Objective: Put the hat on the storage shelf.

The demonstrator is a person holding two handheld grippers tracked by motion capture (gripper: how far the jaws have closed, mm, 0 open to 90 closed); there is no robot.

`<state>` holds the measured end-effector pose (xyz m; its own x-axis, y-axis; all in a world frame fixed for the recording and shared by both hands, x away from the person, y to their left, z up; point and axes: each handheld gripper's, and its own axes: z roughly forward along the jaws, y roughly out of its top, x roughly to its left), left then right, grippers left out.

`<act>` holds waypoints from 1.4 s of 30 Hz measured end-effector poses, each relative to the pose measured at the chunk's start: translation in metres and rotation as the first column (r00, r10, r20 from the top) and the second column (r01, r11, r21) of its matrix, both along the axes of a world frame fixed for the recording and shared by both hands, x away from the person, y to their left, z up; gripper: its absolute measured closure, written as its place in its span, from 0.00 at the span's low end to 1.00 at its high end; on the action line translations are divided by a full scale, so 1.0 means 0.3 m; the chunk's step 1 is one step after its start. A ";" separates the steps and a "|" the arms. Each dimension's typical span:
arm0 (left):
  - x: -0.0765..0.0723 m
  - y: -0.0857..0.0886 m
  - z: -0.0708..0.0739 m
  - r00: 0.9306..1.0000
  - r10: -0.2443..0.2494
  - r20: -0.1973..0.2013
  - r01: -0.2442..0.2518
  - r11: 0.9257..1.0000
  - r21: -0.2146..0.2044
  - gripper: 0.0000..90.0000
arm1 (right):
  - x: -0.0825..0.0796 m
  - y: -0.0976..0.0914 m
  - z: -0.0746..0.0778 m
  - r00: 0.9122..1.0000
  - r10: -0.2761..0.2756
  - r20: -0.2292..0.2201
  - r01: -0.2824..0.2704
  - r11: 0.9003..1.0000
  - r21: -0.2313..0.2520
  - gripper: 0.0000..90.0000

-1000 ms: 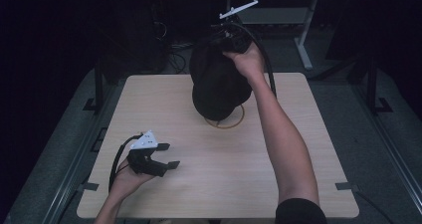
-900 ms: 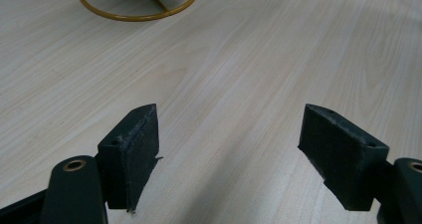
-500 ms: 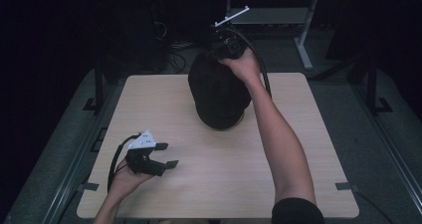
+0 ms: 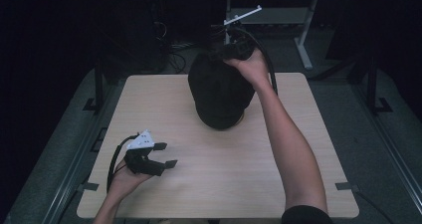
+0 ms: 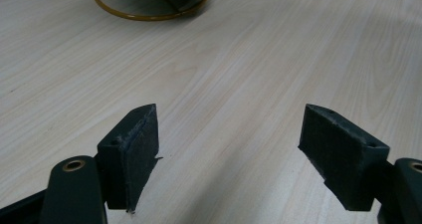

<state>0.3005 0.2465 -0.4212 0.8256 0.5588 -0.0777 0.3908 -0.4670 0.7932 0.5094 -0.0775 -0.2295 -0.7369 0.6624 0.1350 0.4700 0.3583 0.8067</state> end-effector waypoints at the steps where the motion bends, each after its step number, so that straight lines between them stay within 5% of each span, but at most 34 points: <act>1: 0.001 0.002 -0.001 1.000 0.000 0.002 0.000 1.000 0.004 0.25 | -0.004 -0.003 0.005 1.000 0.003 0.005 -0.003 1.000 -0.003 0.45; 14: 0.002 0.018 -0.002 1.000 0.024 -0.002 -0.024 1.000 -0.005 0.25 | -0.055 -0.074 0.035 1.000 0.010 0.005 -0.010 1.000 0.017 0.34; 42: 0.006 0.015 -0.006 1.000 0.025 0.000 -0.025 1.000 -0.009 0.25 | -0.169 -0.245 0.049 1.000 -0.024 0.016 0.024 0.998 0.056 0.30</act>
<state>0.3024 0.2509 -0.4229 0.8113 0.5787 -0.0827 0.4022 -0.4498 0.7975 0.4589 -0.1509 -0.2149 -0.7233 0.6717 0.1601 0.4642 0.3014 0.8329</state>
